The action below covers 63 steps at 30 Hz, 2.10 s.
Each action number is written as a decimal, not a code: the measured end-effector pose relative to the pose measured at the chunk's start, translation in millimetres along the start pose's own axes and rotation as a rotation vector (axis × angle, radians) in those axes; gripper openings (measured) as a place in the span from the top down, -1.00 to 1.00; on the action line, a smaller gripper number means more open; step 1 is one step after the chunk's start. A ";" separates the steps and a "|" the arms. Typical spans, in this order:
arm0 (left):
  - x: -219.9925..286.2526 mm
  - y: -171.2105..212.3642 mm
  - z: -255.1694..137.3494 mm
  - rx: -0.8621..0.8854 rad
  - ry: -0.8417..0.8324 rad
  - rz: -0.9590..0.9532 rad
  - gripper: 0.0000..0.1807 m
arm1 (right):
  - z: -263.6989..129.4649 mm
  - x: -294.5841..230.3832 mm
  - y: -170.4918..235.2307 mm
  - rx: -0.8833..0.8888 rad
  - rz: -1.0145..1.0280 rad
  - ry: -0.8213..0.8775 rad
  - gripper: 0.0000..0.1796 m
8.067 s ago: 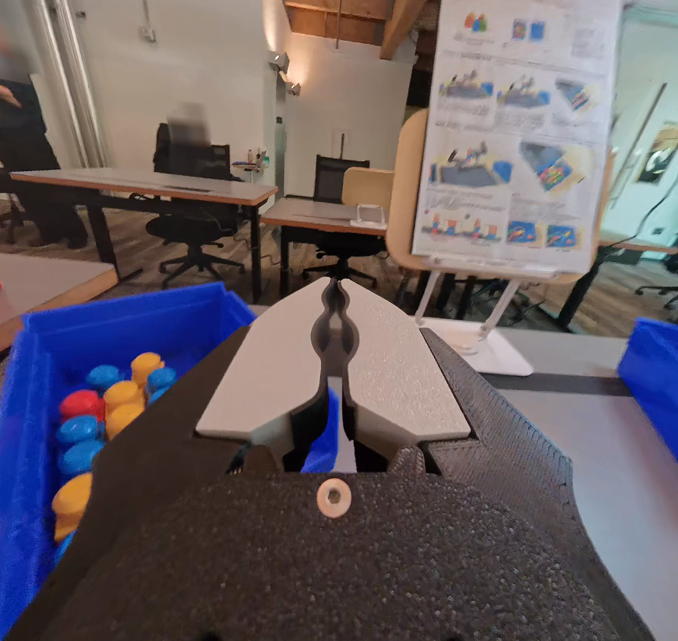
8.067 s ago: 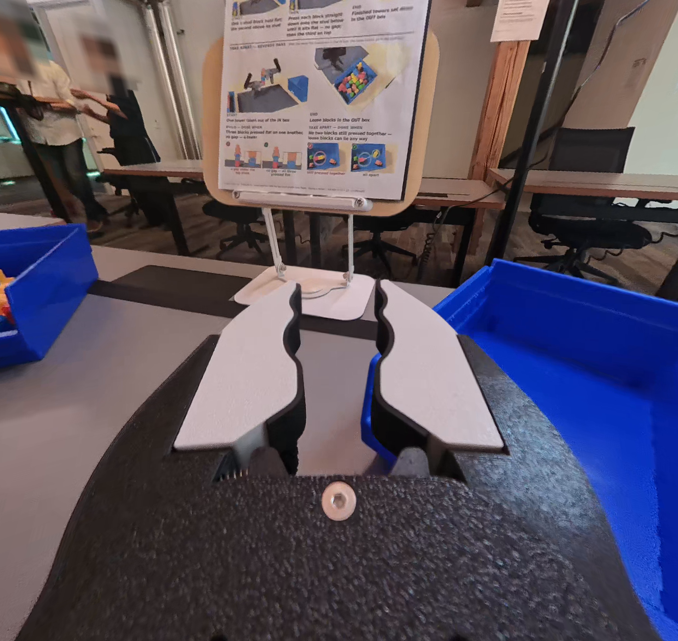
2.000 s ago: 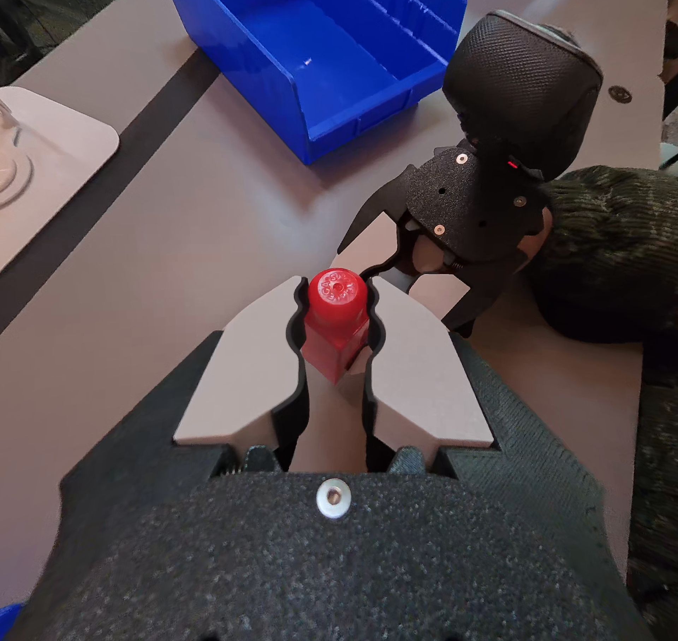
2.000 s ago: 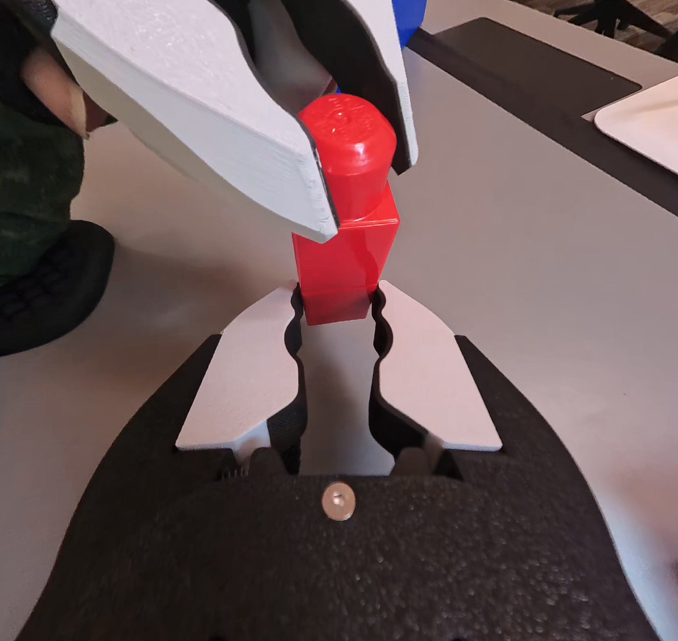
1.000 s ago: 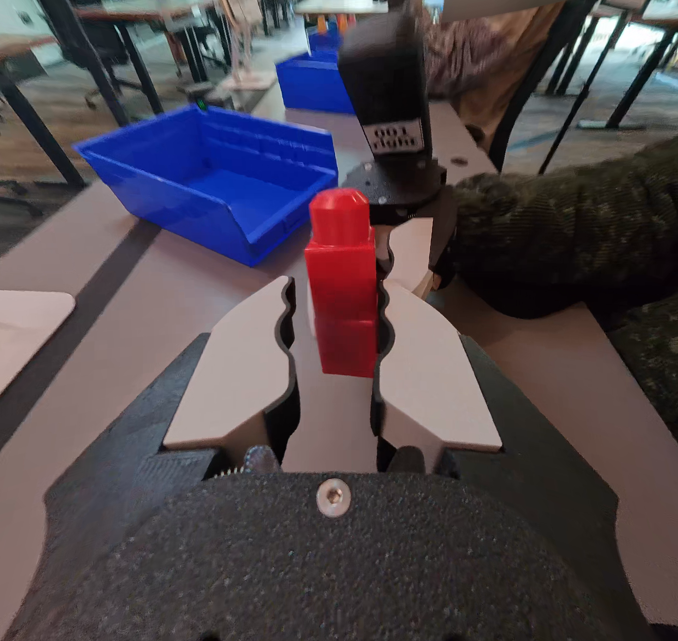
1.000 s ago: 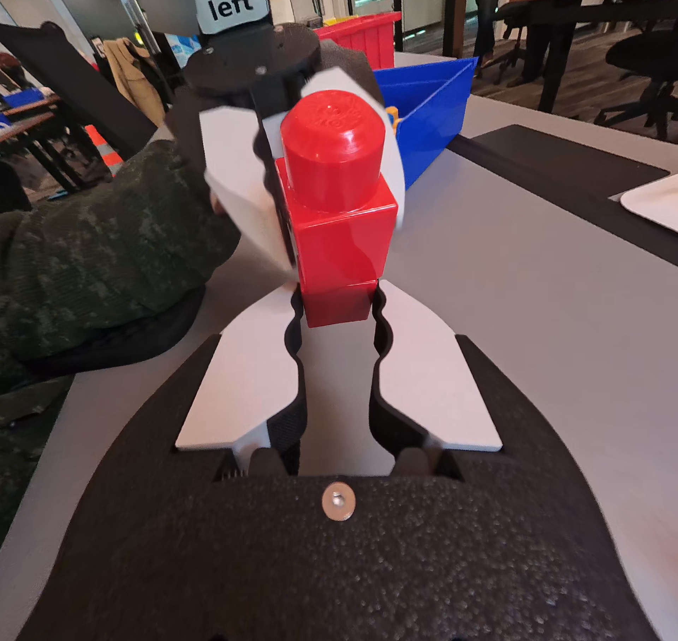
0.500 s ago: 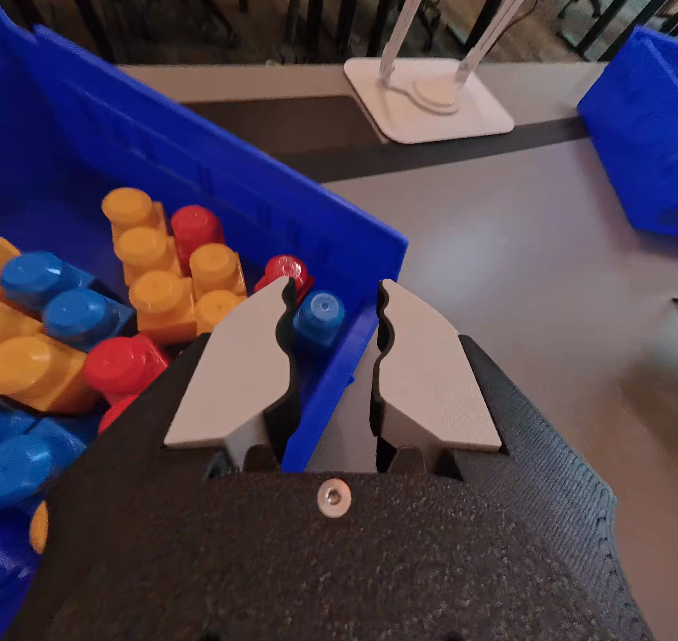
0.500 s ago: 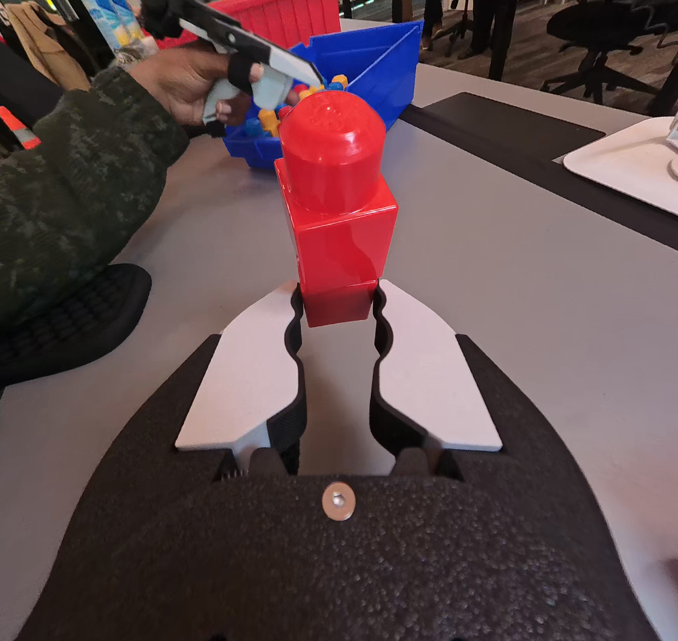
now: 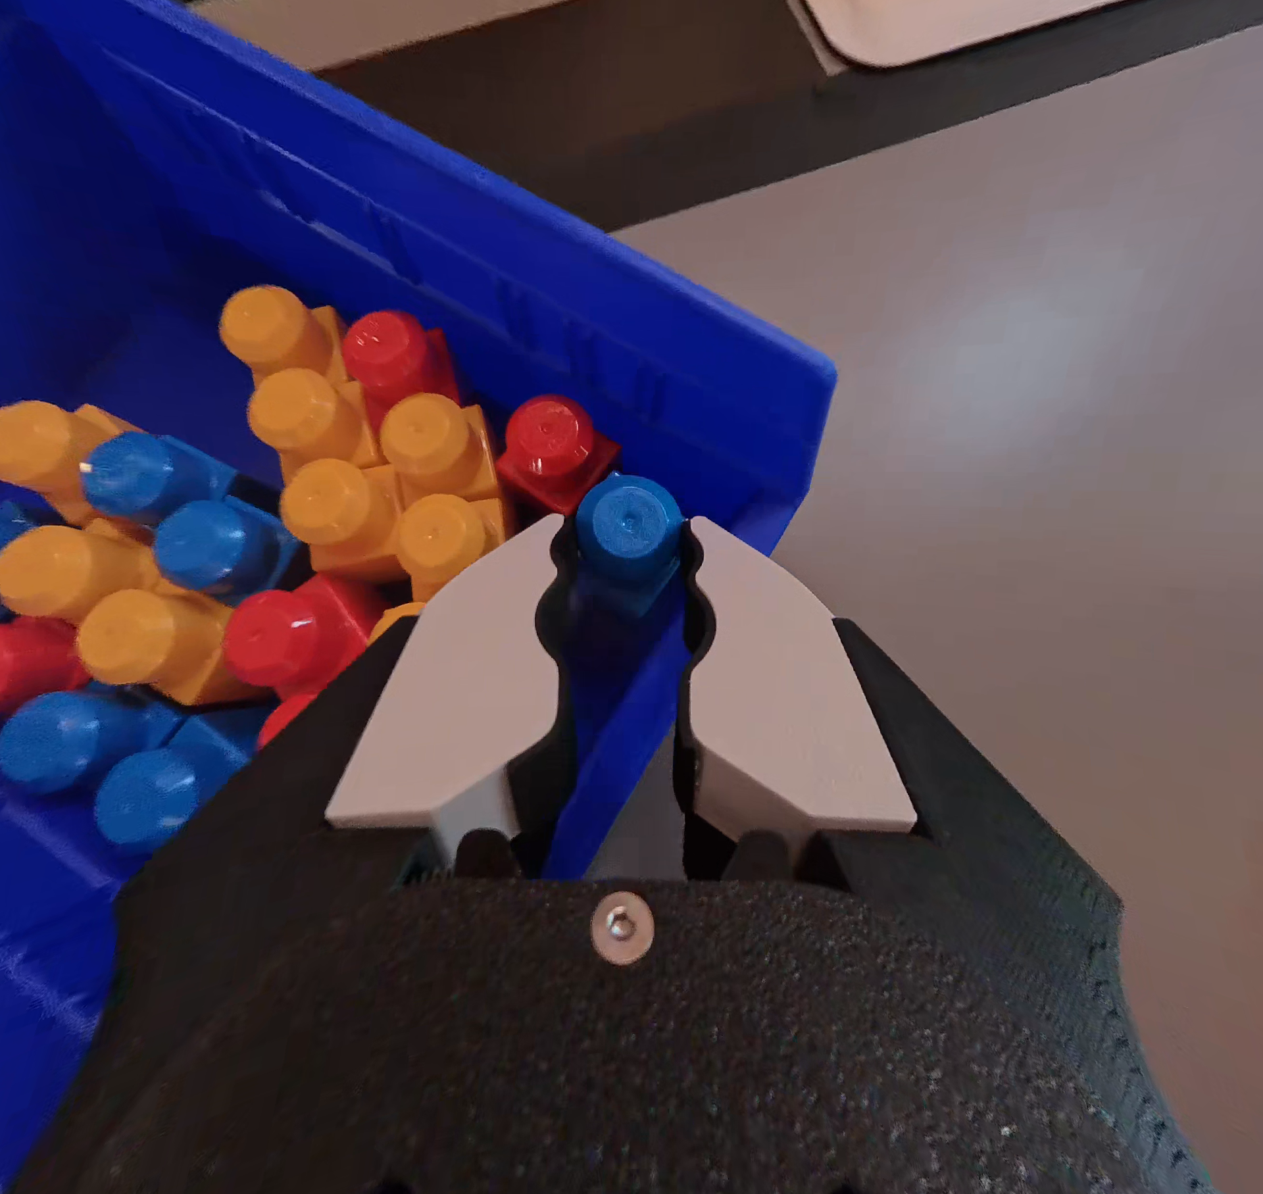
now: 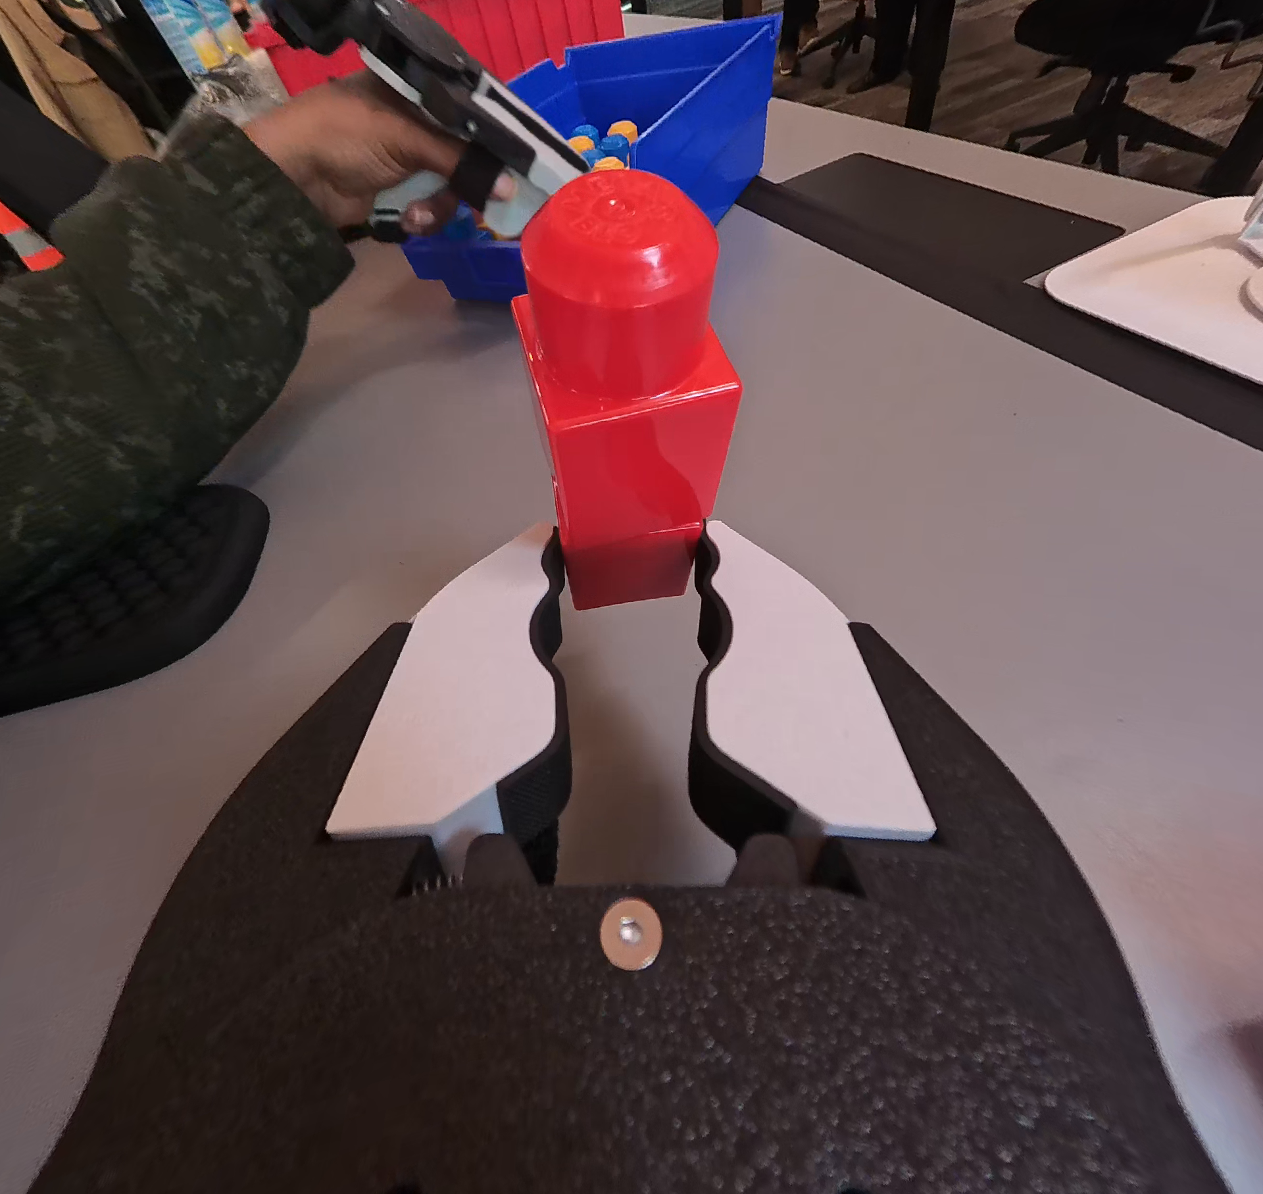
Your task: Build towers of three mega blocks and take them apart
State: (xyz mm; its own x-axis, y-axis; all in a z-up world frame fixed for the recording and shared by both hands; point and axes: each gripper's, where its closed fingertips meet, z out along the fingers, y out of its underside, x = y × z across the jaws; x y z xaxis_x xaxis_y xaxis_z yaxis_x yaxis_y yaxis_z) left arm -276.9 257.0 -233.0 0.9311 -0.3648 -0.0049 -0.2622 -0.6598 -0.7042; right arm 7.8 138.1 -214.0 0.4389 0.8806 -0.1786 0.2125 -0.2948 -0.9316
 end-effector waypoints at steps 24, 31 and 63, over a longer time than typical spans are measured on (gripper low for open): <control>263.6 -59.7 -109.7 0.209 0.735 0.495 0.68 | 14.8 -4.4 34.4 -0.244 -0.325 0.107 0.59; 293.1 -42.3 -87.8 0.133 0.738 0.597 0.68 | 14.4 -5.7 33.4 -0.240 -0.312 0.099 0.59; 290.5 -75.1 -108.7 0.292 0.880 0.377 0.68 | 15.0 1.5 42.2 -0.297 -0.310 0.134 0.59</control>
State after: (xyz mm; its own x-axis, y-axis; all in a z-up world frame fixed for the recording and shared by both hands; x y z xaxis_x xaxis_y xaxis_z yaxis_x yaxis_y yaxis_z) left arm -14.3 129.2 -104.3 0.2494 -0.9515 0.1802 -0.3193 -0.2565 -0.9123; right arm 4.4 132.5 -258.3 0.4198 0.8942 0.1556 0.5844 -0.1351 -0.8001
